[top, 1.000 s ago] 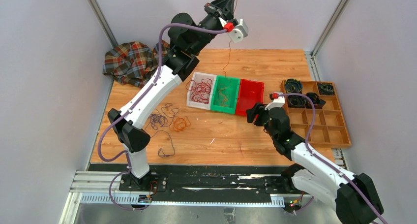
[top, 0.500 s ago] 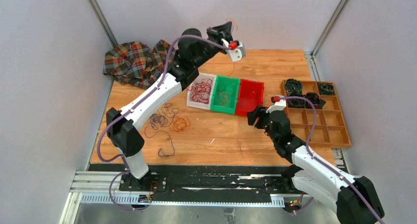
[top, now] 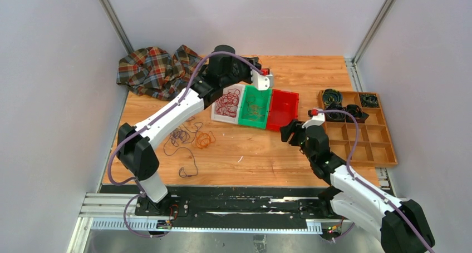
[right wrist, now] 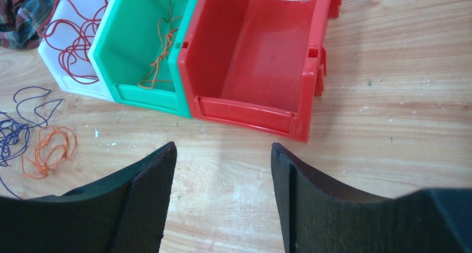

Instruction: Untangle the cables

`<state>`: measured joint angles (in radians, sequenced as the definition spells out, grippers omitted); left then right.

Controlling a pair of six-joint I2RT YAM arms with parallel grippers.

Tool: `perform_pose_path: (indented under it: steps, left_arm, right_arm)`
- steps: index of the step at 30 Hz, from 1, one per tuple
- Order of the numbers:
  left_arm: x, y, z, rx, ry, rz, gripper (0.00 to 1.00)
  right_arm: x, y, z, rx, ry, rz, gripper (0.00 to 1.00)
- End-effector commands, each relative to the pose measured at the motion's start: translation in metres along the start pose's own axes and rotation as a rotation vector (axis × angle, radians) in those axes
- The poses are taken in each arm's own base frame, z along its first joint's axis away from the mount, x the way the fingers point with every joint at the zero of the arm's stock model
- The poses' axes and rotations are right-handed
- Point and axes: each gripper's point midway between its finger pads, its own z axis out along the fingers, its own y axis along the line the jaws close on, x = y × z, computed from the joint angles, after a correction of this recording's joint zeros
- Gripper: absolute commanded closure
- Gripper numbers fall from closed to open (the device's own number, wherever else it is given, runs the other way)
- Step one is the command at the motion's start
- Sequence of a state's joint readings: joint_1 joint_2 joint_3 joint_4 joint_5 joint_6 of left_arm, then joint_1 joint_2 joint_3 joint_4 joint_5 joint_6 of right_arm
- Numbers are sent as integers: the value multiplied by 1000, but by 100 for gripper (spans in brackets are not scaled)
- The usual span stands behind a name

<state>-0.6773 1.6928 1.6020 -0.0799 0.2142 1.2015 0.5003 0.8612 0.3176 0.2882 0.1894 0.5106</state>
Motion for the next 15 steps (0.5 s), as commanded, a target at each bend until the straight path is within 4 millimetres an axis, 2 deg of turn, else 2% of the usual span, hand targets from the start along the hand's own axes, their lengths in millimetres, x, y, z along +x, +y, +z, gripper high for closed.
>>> perform_pose_path:
  steps: [1,5,8,11,15]
  left_arm:
    - [-18,-36,-18,183,-59,-134,100]
    - [-36,-79,-33,369,-101,-256,100]
    - [-51,-102,-46,468,-127,-338,100]
    - [-63,-119,-55,541,-141,-435,100]
    - [-77,-132,-59,605,-173,-495,100]
  right_arm:
    - [-6,-11,-1,39,-40,34,37]
    - [-5,-12,0,45,-38,41,37]
    - [-5,-13,0,46,-36,44,37]
    - [-6,-12,1,44,-40,51,37]
    - [-9,-12,4,42,-45,54,37]
